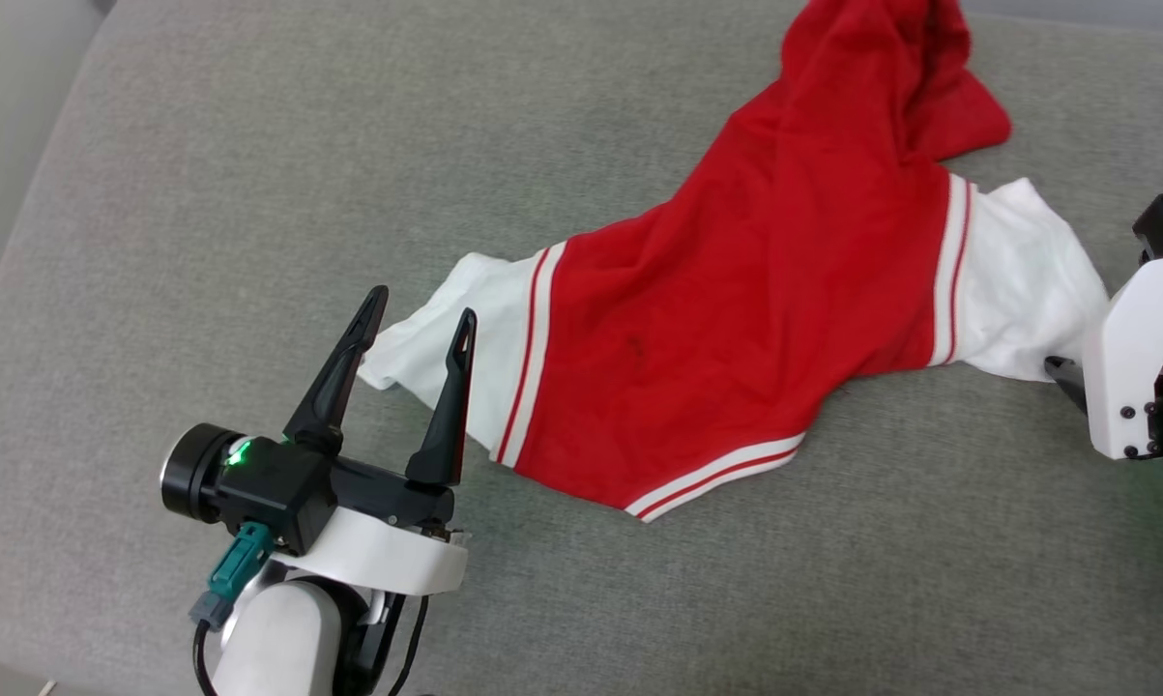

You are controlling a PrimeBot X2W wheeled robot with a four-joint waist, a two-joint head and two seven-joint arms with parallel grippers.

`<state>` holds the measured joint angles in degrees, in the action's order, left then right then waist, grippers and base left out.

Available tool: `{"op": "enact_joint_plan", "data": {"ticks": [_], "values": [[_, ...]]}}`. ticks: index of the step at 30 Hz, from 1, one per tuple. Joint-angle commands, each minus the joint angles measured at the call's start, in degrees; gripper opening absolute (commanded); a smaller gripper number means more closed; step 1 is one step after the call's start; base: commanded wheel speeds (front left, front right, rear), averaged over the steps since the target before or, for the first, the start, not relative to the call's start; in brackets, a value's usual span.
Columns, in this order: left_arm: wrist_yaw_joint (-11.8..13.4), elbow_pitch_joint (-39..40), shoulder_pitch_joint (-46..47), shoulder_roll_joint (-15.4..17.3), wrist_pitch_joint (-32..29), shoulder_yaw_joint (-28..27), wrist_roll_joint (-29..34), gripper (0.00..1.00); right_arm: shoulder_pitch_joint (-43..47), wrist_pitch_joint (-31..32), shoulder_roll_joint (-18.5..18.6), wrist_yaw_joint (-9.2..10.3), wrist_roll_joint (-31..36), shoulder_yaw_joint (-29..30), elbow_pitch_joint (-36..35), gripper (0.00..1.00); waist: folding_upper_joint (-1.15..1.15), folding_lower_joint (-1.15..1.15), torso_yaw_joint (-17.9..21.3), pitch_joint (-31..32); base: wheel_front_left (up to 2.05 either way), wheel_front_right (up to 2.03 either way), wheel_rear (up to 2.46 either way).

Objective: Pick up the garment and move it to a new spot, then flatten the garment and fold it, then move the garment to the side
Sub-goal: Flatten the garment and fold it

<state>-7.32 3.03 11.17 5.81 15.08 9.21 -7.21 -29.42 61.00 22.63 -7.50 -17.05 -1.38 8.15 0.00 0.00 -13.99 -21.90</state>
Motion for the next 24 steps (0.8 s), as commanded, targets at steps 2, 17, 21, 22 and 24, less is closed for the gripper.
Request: {"op": "enact_joint_plan", "data": {"ticks": [2,17,21,22,24], "values": [[-0.09,0.13,0.81,-0.24,0.13,0.21,0.12,1.00,-0.29,0.16,0.38,0.02,0.59,-0.80,1.77,1.00,0.00,0.00,-1.45,-0.78,0.00,0.00,0.00],[-0.13,-1.20,-1.65,0.46,0.13,-2.15,0.83,1.00,4.05,-7.33,2.86,0.04,-3.75,-2.19,8.26,0.00,0.00,0.00,0.78,3.85,0.00,0.00,0.00],[-0.13,-1.47,-3.00,0.84,0.13,-3.03,0.64,1.00,6.82,-8.68,4.26,0.04,-5.40,-1.07,5.39,0.00,0.00,0.00,2.98,6.63,0.00,0.00,0.00],[-0.13,-1.45,-3.32,0.92,0.13,-3.25,0.60,1.00,7.55,-8.88,4.61,0.03,-5.86,-0.59,4.39,0.00,0.00,0.00,3.57,7.27,0.00,0.00,0.00],[-0.12,-1.37,-4.12,1.14,0.13,-3.73,0.61,1.00,9.24,-8.70,5.69,0.04,-6.57,0.46,2.44,0.00,0.00,0.00,4.77,8.32,0.00,0.00,0.00]]}}
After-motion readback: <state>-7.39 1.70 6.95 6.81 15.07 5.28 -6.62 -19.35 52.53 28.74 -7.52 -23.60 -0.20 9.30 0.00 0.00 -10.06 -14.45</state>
